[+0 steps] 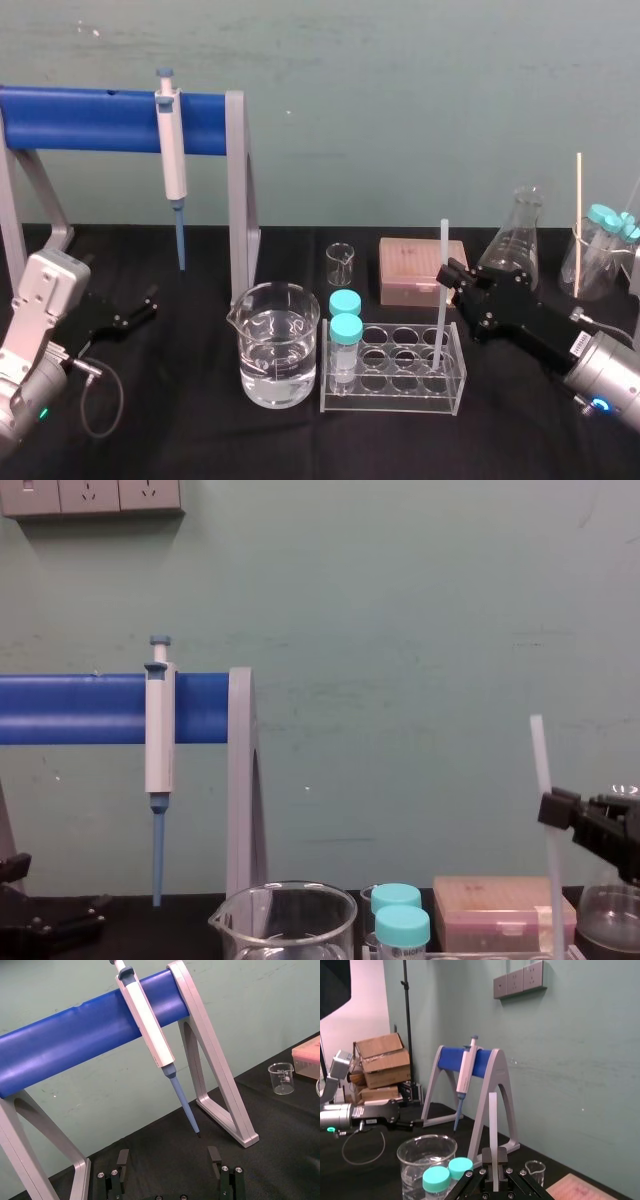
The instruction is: Pick up the stirring rod with one hand, then place it down.
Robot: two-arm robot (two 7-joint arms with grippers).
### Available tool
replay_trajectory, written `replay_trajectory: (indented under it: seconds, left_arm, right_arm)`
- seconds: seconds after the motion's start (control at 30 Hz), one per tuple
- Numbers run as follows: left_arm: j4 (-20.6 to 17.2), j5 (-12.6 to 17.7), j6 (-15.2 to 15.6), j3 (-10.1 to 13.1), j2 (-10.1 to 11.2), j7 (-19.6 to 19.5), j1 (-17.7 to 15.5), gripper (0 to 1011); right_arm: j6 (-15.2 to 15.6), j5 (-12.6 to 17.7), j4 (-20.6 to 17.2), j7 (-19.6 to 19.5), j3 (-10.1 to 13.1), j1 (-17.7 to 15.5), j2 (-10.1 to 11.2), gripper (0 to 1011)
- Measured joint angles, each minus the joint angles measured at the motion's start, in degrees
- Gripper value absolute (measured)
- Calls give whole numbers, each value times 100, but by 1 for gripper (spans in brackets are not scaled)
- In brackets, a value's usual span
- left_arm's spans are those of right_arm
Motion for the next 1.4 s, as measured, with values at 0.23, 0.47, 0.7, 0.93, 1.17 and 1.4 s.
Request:
replay_trajectory:
  seconds: [0.23, 0.47, 0.7, 0.93, 1.17, 1.4]
  left_arm:
    - [0, 0, 0, 0, 0, 0, 0, 1000]
    - [0, 0, 0, 0, 0, 0, 0, 1000]
    - [0, 0, 0, 0, 0, 0, 0, 1000]
    - [0, 0, 0, 0, 0, 0, 0, 1000]
    - [0, 0, 0, 0, 0, 0, 0, 1000]
    - [0, 0, 0, 0, 0, 0, 0, 1000]
  right_arm:
    - [-26, -126, 215, -23, -74, 0, -54, 56]
    - [16, -223, 385, -87, -124, 11, -107, 55]
    - [58, -236, 451, -105, -123, 24, -150, 56]
    - [130, -251, 453, -165, -124, 8, -166, 56]
    - [131, -253, 454, -163, -124, 6, -164, 55]
    - [141, -260, 460, -159, -124, 4, -164, 195]
